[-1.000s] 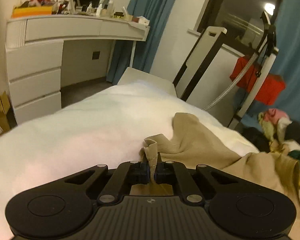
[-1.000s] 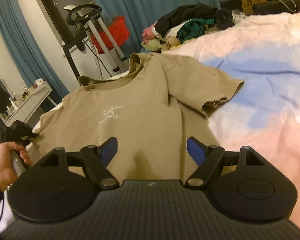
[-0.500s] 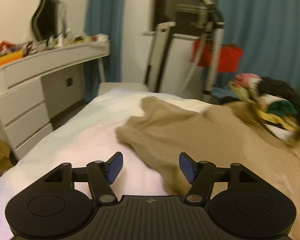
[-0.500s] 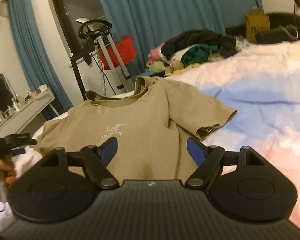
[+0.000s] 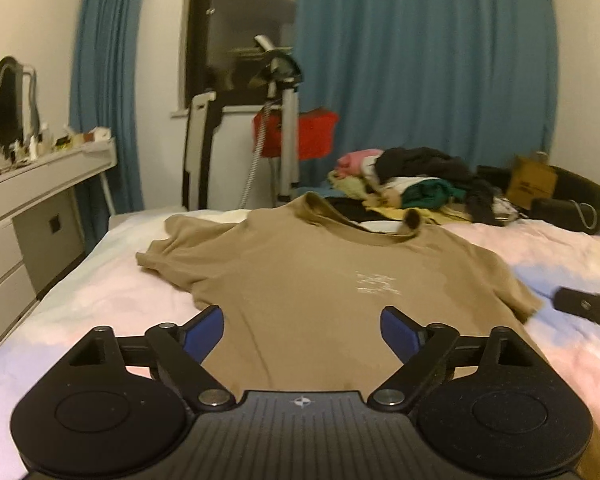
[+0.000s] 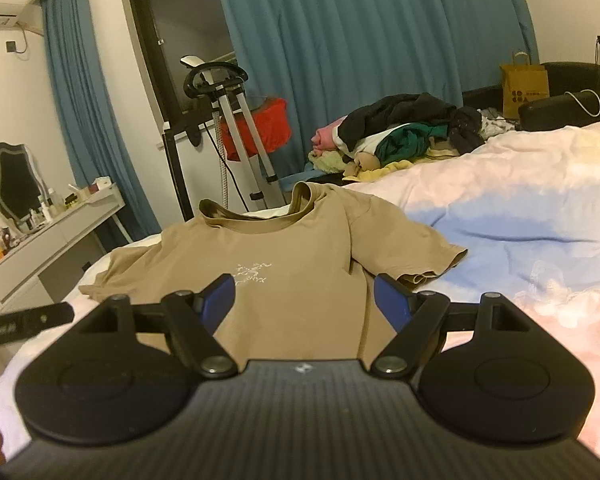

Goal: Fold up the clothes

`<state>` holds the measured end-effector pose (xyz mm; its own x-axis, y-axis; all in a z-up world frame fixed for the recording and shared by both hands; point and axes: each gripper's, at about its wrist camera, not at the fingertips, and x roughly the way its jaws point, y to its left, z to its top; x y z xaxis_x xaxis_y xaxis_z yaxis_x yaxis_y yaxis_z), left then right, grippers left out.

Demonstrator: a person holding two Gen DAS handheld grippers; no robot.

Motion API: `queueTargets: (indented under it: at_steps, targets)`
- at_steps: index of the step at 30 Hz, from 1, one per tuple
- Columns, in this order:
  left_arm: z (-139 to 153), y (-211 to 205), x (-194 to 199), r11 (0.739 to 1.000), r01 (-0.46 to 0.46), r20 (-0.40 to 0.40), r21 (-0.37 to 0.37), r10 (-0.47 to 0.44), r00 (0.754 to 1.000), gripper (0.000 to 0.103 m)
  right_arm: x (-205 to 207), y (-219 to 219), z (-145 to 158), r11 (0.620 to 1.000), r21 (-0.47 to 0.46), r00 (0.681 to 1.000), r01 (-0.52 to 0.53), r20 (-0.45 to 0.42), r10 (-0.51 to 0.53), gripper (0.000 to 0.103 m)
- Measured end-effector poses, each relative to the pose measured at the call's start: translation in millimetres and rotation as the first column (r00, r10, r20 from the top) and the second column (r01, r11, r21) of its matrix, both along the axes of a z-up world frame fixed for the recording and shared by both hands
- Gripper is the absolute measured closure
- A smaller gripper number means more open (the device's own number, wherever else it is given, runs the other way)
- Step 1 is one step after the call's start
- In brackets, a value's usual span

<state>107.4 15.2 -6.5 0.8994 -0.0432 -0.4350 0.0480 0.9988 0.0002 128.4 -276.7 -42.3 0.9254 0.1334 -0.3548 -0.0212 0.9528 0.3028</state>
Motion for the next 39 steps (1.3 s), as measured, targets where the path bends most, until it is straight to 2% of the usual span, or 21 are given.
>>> queueTargets:
  at_steps: [7, 11, 20, 28, 35, 37, 39]
  targets:
    - [-25.3, -0.4, -13.7, 0.999, -0.011, -0.046, -0.045, 0.009, 0.999, 0.003, -10.2, -5.8, 3.4, 1.000, 0.005, 1.000, 0.010, -0.021, -0.010, 0.025]
    - [-33.2, 0.7, -11.6, 0.999, -0.016, -0.054, -0.029, 0.014, 0.998, 0.001, -9.6, -14.2, 4.2, 0.999, 0.000, 0.999, 0.035, -0.022, -0.035, 0.025]
    - [-51.8, -2.9, -1.4, 0.999, -0.028, -0.106, -0.023, 0.025, 0.994, 0.000, 11.0, -42.8, -2.5, 0.993, 0.018, 0.992, 0.117, -0.041, -0.116, 0.025]
    - [-63.3, -3.0, 6.2, 0.997, -0.043, -0.146, -0.065, 0.033, 0.989, 0.000, 32.2, -62.9, -15.8, 0.988, 0.043, 0.987, 0.146, -0.078, -0.143, 0.025]
    - [-67.2, -7.0, 4.2, 0.994, -0.045, -0.172, -0.102, 0.027, 0.985, 0.000, 56.9, -122.4, -27.7, 0.974, 0.161, 0.984, 0.158, -0.113, -0.140, 0.026]
    - [-69.2, -13.2, 5.1, 0.994, -0.031, -0.177, -0.108, 0.011, 0.984, 0.000, 58.1, -147.9, -42.3, 0.956, 0.231, 0.978, 0.183, -0.146, -0.153, 0.026]
    - [-71.8, -19.8, 5.4, 0.993, -0.006, -0.180, -0.117, -0.016, 0.984, 0.000, 58.9, -169.1, -60.5, 0.919, 0.320, 0.966, 0.231, -0.187, -0.178, 0.025]
